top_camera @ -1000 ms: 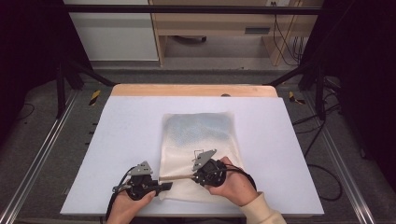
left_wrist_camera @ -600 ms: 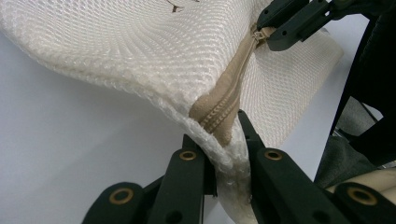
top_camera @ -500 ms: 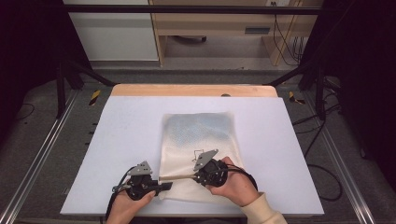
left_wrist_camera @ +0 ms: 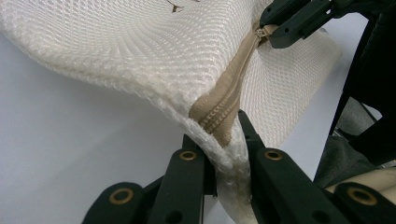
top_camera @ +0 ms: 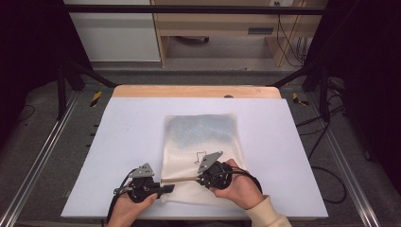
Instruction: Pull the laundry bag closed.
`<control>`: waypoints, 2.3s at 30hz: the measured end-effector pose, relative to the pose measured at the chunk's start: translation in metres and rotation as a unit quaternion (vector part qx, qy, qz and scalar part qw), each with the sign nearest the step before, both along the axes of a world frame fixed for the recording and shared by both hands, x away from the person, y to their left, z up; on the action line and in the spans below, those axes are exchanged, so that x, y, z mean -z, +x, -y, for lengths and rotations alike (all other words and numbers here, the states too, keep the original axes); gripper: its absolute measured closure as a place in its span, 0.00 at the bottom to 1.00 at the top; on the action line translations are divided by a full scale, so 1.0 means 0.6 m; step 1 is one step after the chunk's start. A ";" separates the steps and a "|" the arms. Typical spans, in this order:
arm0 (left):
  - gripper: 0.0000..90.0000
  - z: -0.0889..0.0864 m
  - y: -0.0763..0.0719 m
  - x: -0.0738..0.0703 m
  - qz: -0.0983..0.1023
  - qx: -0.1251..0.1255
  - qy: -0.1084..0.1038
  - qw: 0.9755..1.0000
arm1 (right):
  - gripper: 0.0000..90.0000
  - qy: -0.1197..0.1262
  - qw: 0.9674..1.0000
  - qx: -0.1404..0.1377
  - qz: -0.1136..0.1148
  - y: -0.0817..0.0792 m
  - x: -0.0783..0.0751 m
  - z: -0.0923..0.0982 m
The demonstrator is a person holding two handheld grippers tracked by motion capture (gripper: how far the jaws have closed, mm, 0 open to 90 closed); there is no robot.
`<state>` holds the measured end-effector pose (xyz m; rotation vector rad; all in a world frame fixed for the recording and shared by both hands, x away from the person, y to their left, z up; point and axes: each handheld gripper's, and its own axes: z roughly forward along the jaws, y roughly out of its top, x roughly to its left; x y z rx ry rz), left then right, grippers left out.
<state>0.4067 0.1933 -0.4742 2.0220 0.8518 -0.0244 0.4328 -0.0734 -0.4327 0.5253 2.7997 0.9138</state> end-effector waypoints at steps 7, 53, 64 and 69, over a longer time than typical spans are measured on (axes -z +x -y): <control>0.94 -0.001 0.001 -0.001 0.001 0.000 0.000 1.000 | 0.91 0.000 1.000 0.001 0.002 0.000 0.000 0.003; 0.93 -0.010 0.003 -0.004 0.003 -0.005 -0.004 1.000 | 0.91 0.018 0.999 0.041 -0.002 -0.005 0.002 0.060; 0.93 -0.011 0.003 -0.004 0.003 -0.004 -0.004 1.000 | 0.91 0.021 0.998 0.062 -0.006 -0.007 0.003 0.087; 0.93 -0.010 0.003 -0.004 0.002 -0.004 -0.003 1.000 | 0.91 0.025 0.997 0.069 -0.004 -0.007 0.003 0.097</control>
